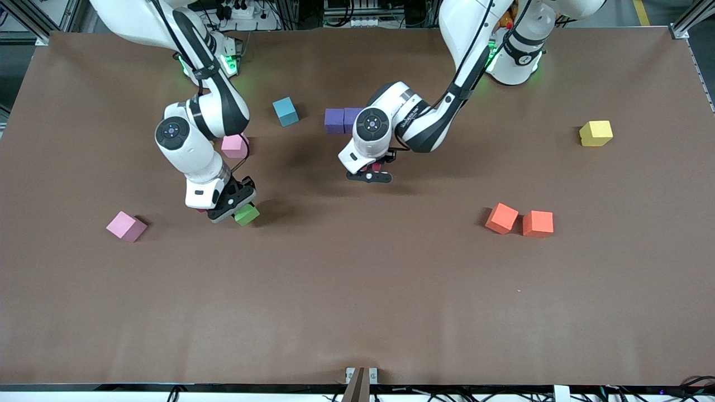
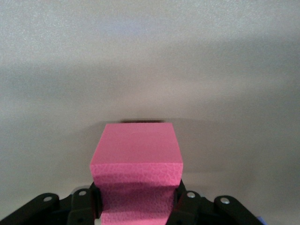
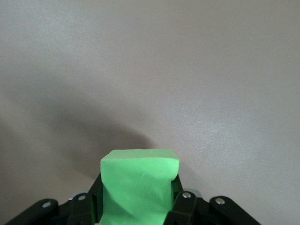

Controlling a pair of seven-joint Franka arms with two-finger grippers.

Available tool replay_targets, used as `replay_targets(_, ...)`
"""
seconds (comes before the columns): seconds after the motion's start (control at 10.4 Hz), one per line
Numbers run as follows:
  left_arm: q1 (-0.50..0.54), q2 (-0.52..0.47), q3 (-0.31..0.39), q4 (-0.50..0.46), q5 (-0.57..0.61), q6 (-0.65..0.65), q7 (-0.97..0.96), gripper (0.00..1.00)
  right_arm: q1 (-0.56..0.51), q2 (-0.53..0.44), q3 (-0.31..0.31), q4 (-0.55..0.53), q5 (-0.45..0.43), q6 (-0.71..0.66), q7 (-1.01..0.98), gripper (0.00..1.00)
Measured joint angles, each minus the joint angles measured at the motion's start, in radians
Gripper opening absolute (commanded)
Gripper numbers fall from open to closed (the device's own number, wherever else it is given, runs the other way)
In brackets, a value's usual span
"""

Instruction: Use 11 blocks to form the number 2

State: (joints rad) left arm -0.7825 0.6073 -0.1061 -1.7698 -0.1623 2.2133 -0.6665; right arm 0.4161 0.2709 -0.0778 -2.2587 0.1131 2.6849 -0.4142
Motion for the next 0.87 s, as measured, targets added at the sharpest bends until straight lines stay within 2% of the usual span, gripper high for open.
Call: replay_targets(0.87, 0.020, 0.017, 0.002, -0.003, -0.006, -0.003, -0.024, 0.01, 0.000, 0.000, 0.001, -0.001, 0.000, 0.001, -0.003, 0.03)
